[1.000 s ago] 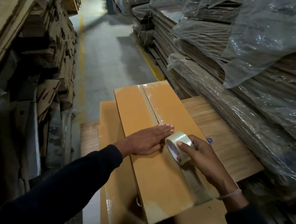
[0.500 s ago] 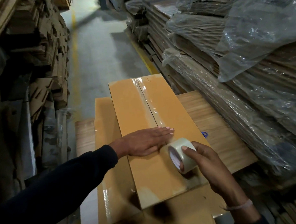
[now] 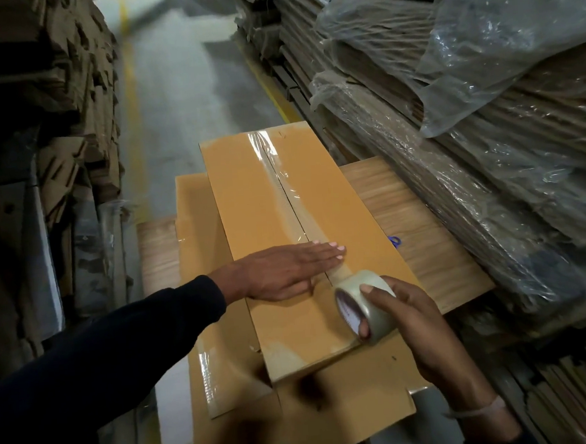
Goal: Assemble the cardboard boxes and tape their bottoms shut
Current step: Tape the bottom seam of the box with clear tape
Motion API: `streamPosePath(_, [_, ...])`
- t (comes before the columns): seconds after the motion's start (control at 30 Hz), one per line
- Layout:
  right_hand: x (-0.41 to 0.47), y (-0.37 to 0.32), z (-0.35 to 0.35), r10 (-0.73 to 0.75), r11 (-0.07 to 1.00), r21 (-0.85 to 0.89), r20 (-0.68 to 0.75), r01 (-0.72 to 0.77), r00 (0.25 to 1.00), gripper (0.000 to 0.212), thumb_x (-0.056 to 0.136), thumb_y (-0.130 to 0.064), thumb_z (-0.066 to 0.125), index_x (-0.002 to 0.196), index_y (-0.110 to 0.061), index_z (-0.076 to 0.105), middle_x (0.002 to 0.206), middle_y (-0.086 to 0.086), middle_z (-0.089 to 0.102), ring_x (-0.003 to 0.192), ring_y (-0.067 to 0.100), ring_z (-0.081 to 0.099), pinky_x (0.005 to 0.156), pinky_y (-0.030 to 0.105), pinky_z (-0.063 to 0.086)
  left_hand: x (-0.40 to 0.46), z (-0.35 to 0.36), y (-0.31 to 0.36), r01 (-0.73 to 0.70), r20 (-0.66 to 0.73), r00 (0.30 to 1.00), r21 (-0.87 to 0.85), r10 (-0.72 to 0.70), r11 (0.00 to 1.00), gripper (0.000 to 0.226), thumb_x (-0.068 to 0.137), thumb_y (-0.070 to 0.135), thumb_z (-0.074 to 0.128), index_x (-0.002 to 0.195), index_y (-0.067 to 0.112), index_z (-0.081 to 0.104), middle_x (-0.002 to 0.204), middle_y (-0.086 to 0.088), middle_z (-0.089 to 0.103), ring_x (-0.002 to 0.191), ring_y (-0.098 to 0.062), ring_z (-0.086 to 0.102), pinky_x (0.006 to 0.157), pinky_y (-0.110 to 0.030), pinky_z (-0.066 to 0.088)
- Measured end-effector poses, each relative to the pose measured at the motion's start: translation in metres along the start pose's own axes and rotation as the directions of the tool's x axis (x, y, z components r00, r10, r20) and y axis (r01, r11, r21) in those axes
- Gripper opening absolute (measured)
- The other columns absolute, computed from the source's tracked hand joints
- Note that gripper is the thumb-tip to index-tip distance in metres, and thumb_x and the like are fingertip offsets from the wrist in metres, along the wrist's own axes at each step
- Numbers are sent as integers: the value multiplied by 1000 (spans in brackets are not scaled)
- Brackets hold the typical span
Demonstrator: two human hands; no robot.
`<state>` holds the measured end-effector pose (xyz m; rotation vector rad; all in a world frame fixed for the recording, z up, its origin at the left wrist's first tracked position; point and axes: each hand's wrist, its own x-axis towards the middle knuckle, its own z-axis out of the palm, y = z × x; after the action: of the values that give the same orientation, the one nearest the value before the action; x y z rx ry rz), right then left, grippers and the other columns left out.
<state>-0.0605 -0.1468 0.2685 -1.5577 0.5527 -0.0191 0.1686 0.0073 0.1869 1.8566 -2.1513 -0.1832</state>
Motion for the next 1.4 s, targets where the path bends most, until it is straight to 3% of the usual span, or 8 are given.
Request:
streamPosePath(0.13, [-8, -4, -1, 50, 997, -66, 10, -49, 999, 48, 104, -39, 62, 83, 4, 68, 63, 23, 67, 56, 28, 62, 63, 35, 55, 2, -5, 0, -2, 16, 1000, -12, 2, 1000, 63, 108, 10, 46, 165, 2, 21, 175, -13, 14, 163, -23, 10, 131, -48, 19])
streamPosePath(0.37, [-34, 10, -6, 213, 958, -193, -17, -212, 977, 61, 100, -49, 68, 54, -10, 67, 55, 19, 64, 47, 26, 60, 54, 29, 53, 2, -6, 3, 6, 16, 1000, -7, -6, 1000, 64, 107, 8, 48, 165, 4, 21, 175, -11, 15, 163, -23, 13, 128, -52, 24])
streamPosePath(0.53, [-51, 43, -1, 250, 944, -205, -67, -258, 966, 66, 95, -61, 67, 59, -7, 65, 53, 18, 63, 45, 26, 59, 56, 31, 54, 4, -6, 5, 2, 24, 1000, 10, -2, 1000, 63, 108, 11, 45, 166, 4, 20, 175, -11, 13, 163, -23, 12, 129, -53, 23])
streamPosePath(0.67, [-47, 64, 8, 192, 923, -306, -161, -233, 968, 62, 94, -68, 62, 65, -13, 63, 52, 7, 65, 48, 18, 63, 50, 20, 50, 4, -8, 8, -7, 42, 999, 44, 6, 999, 63, 109, 14, 43, 166, 4, 20, 175, -12, 11, 163, -23, 11, 129, -53, 21])
streamPosePath(0.77, [-44, 78, 10, 169, 933, -293, -161, -210, 972, 60, 93, -71, 61, 74, -14, 64, 56, 11, 68, 49, 23, 65, 53, 30, 55, 3, -7, 10, 2, 34, 999, 75, -4, 997, 63, 109, 17, 43, 166, 3, 19, 175, -13, 10, 163, -25, 9, 128, -54, 22])
streamPosePath(0.97, [-39, 85, 12, 143, 959, -228, -133, -170, 981, 55, 99, -56, 63, 62, -16, 58, 52, 7, 64, 52, 19, 62, 50, 17, 49, 4, 10, 57, -57, 80, 995, 56, 52, 997, 69, 110, 30, 42, 166, 1, 14, 175, -16, 4, 163, -30, 1, 128, -57, 18])
streamPosePath(1.13, [-36, 91, 13, 139, 963, -211, -144, -167, 980, 50, 99, -52, 63, 74, -9, 66, 57, 6, 68, 51, 14, 64, 50, 17, 49, 7, 29, 96, -120, 101, 988, 19, 117, 993, 80, 108, 42, 51, 165, -1, 15, 175, -17, 4, 163, -25, -2, 131, -49, 12])
streamPosePath(1.4, [-17, 91, 26, 99, 974, -179, -198, -135, 975, 57, 101, -57, 60, 80, -6, 70, 61, 16, 71, 52, 23, 67, 52, 23, 53, 7, 18, 65, -89, 132, 986, -85, 99, 992, 100, 84, 13, 76, 166, 5, 20, 176, -11, 9, 163, -21, 3, 132, -46, 11])
